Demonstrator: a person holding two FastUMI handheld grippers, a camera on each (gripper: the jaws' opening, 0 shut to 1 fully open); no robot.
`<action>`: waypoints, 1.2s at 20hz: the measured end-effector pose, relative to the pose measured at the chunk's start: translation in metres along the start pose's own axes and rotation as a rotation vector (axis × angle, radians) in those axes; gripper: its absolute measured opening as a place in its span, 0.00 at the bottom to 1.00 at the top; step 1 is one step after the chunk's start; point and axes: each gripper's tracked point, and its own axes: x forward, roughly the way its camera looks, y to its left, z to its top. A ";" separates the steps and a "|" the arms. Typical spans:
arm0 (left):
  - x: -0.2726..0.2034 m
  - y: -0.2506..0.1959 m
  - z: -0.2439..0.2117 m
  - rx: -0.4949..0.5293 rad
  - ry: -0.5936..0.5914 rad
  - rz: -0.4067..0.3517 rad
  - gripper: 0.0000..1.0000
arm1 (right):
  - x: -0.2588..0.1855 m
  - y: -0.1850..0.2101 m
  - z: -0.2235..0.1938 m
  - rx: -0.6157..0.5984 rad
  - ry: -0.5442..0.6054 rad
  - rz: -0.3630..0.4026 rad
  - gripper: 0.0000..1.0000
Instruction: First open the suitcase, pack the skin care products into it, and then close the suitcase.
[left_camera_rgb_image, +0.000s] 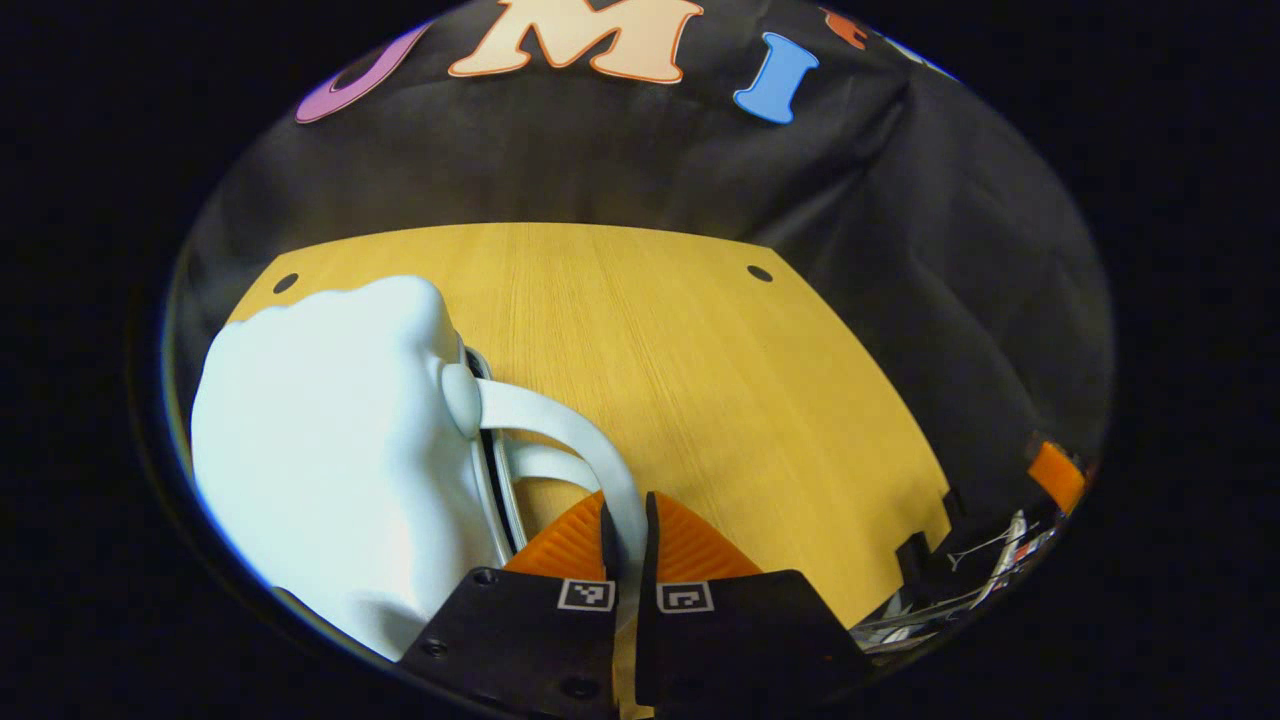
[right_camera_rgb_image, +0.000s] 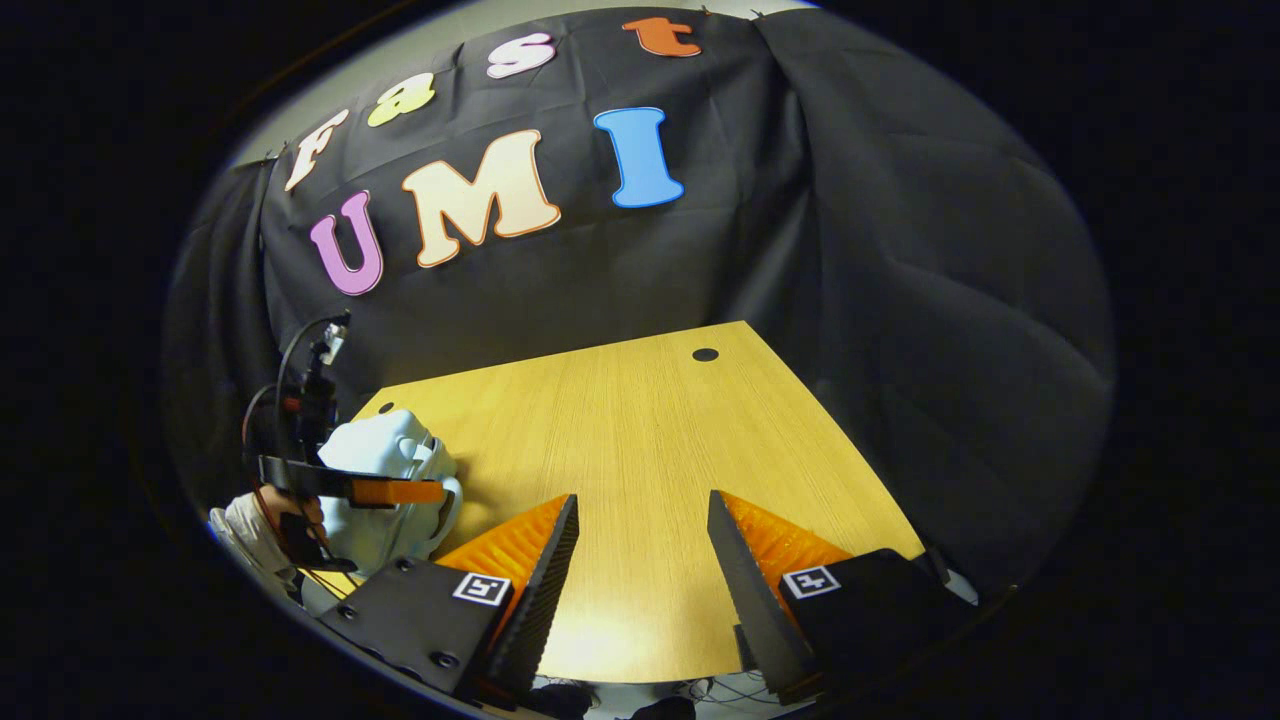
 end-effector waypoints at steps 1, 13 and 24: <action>0.001 0.000 0.000 0.036 -0.007 0.033 0.02 | -0.002 -0.003 0.003 -0.007 -0.008 0.004 0.79; -0.154 -0.056 0.135 0.160 -0.644 0.373 0.95 | -0.023 0.006 0.071 -0.091 -0.188 0.179 0.85; -0.308 -0.099 0.152 0.182 -0.901 0.272 0.94 | -0.144 0.092 0.202 -0.047 -0.658 0.222 0.97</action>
